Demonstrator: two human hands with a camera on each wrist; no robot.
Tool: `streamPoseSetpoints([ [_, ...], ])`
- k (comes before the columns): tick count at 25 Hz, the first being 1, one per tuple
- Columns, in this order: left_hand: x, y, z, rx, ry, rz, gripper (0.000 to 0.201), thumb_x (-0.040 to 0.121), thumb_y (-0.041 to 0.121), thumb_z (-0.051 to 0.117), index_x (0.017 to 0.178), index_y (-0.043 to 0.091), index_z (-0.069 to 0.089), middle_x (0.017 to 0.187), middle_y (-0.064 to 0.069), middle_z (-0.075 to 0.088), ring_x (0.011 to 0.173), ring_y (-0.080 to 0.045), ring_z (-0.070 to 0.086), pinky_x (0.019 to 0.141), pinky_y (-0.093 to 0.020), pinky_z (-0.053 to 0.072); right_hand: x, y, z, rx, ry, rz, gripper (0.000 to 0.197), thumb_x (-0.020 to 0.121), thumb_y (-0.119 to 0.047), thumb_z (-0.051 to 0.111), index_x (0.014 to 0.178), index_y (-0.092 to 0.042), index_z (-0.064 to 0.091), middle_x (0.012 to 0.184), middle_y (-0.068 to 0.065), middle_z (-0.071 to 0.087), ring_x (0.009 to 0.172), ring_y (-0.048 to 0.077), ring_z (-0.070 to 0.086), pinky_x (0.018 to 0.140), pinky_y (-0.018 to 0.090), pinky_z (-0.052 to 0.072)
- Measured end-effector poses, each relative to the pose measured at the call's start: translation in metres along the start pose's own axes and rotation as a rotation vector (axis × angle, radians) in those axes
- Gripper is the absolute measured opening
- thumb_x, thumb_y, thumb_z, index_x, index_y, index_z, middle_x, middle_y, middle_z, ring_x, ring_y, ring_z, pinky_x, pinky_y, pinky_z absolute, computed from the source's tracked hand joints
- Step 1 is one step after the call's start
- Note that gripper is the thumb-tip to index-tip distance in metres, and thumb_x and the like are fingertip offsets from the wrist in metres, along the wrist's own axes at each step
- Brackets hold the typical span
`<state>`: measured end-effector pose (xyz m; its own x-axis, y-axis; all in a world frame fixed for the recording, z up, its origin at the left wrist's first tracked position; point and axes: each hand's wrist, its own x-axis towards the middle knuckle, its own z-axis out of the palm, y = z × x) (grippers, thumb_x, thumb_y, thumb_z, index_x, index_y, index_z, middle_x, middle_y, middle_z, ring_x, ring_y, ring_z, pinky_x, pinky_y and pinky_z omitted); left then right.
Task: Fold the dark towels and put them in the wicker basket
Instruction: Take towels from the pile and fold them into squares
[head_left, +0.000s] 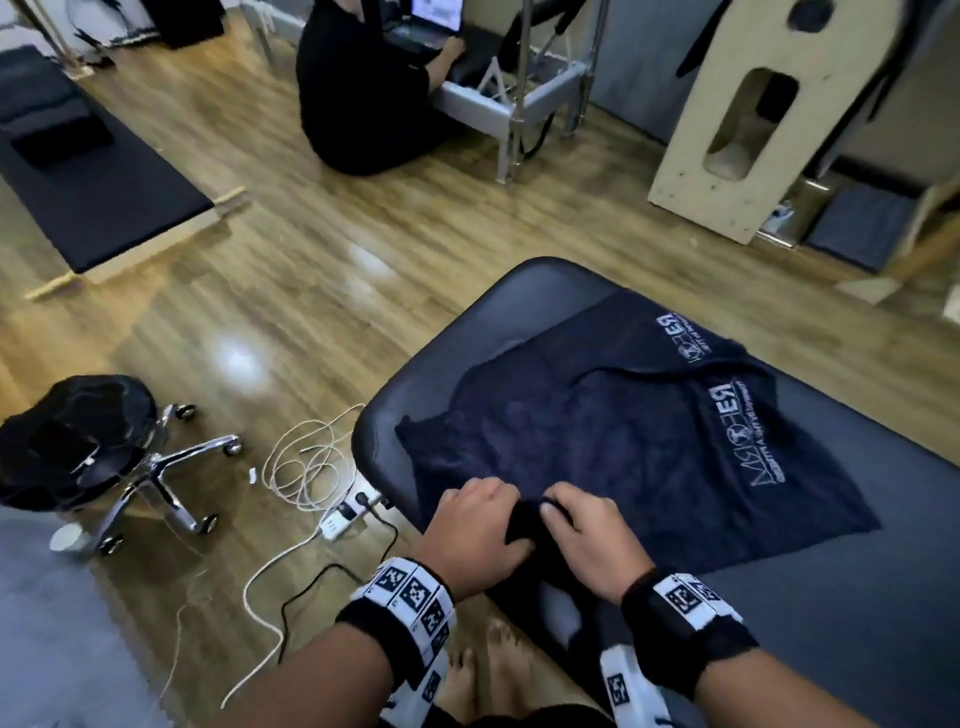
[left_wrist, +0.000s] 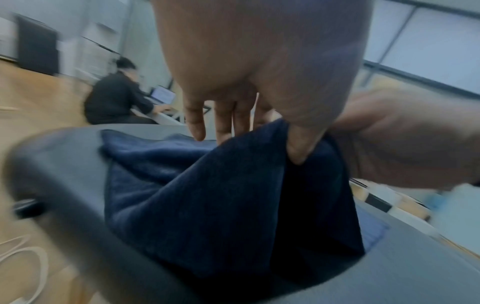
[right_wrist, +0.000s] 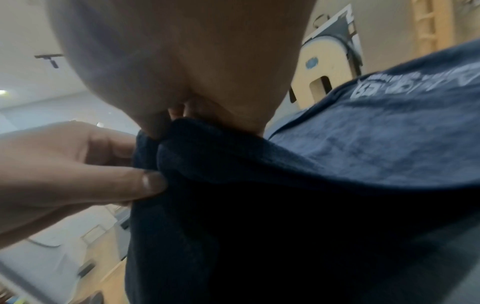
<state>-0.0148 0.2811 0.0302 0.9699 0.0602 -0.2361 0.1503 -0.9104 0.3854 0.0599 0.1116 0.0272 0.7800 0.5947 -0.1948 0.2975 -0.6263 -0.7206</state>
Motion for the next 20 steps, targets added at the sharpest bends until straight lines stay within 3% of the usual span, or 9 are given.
streamPoseSetpoints([
  [3, 0.016, 0.012, 0.003, 0.016, 0.101, 0.153, 0.02, 0.076, 0.035, 0.049, 0.088, 0.021, 0.056, 0.087, 0.002, 0.064, 0.086, -0.025, 0.062, 0.078, -0.039, 0.046, -0.024, -0.002, -0.015, -0.014, 0.073, 0.037, 0.01, 0.097, -0.033, 0.057, 0.096, -0.023, 0.059, 0.083, -0.004, 0.069, 0.082, 0.014, 0.063, 0.076, 0.032, 0.048],
  [7, 0.028, 0.019, 0.001, -0.07, 0.102, 0.293, 0.025, 0.071, 0.022, 0.047, 0.088, 0.019, 0.064, 0.085, -0.001, 0.066, 0.081, -0.03, 0.064, 0.073, -0.042, 0.053, -0.055, 0.004, -0.025, -0.185, 0.104, 0.055, 0.02, 0.088, -0.041, 0.061, 0.103, -0.028, 0.055, 0.095, -0.005, 0.069, 0.092, 0.02, 0.065, 0.078, 0.033, 0.051],
  [9, 0.032, 0.022, -0.001, -0.054, 0.088, 0.34, 0.025, 0.071, 0.019, 0.045, 0.085, 0.018, 0.066, 0.083, -0.002, 0.065, 0.08, -0.031, 0.065, 0.071, -0.042, 0.054, -0.067, 0.004, -0.028, -0.227, 0.191, 0.083, 0.018, 0.09, -0.038, 0.061, 0.103, -0.027, 0.056, 0.095, -0.006, 0.068, 0.091, 0.02, 0.064, 0.078, 0.032, 0.05],
  [12, 0.036, 0.03, -0.004, -0.171, -0.002, 0.382, 0.023, 0.074, 0.014, 0.041, 0.088, 0.018, 0.06, 0.089, -0.004, 0.065, 0.086, -0.032, 0.063, 0.077, -0.043, 0.051, -0.083, 0.001, -0.032, -0.212, 0.28, 0.167, 0.013, 0.096, -0.039, 0.056, 0.099, -0.026, 0.056, 0.086, -0.004, 0.068, 0.084, 0.022, 0.064, 0.074, 0.033, 0.048],
  [15, 0.031, 0.048, -0.004, -0.333, -0.146, 0.457, 0.022, 0.075, 0.013, 0.036, 0.088, 0.025, 0.049, 0.096, -0.002, 0.062, 0.093, -0.029, 0.059, 0.084, -0.043, 0.049, -0.098, -0.002, -0.032, -0.233, 0.26, 0.213, 0.018, 0.09, -0.042, 0.054, 0.102, -0.029, 0.052, 0.085, -0.006, 0.069, 0.085, 0.024, 0.065, 0.072, 0.036, 0.051],
  [18, 0.026, 0.076, -0.006, -0.328, -0.258, 0.559, 0.022, 0.073, 0.017, 0.035, 0.086, 0.026, 0.05, 0.097, 0.003, 0.061, 0.094, -0.023, 0.057, 0.087, -0.042, 0.049, -0.11, -0.006, -0.035, -0.23, 0.187, 0.253, 0.029, 0.082, -0.041, 0.054, 0.109, -0.032, 0.047, 0.09, -0.003, 0.07, 0.087, 0.029, 0.064, 0.073, 0.04, 0.052],
  [20, 0.026, 0.091, -0.01, -0.258, -0.299, 0.589, 0.017, 0.071, 0.02, 0.041, 0.085, 0.028, 0.046, 0.096, 0.007, 0.06, 0.092, -0.021, 0.057, 0.083, -0.041, 0.05, -0.114, 0.002, -0.038, -0.215, 0.205, 0.305, 0.017, 0.084, -0.037, 0.051, 0.099, -0.029, 0.046, 0.087, 0.004, 0.069, 0.086, 0.035, 0.062, 0.07, 0.043, 0.051],
])
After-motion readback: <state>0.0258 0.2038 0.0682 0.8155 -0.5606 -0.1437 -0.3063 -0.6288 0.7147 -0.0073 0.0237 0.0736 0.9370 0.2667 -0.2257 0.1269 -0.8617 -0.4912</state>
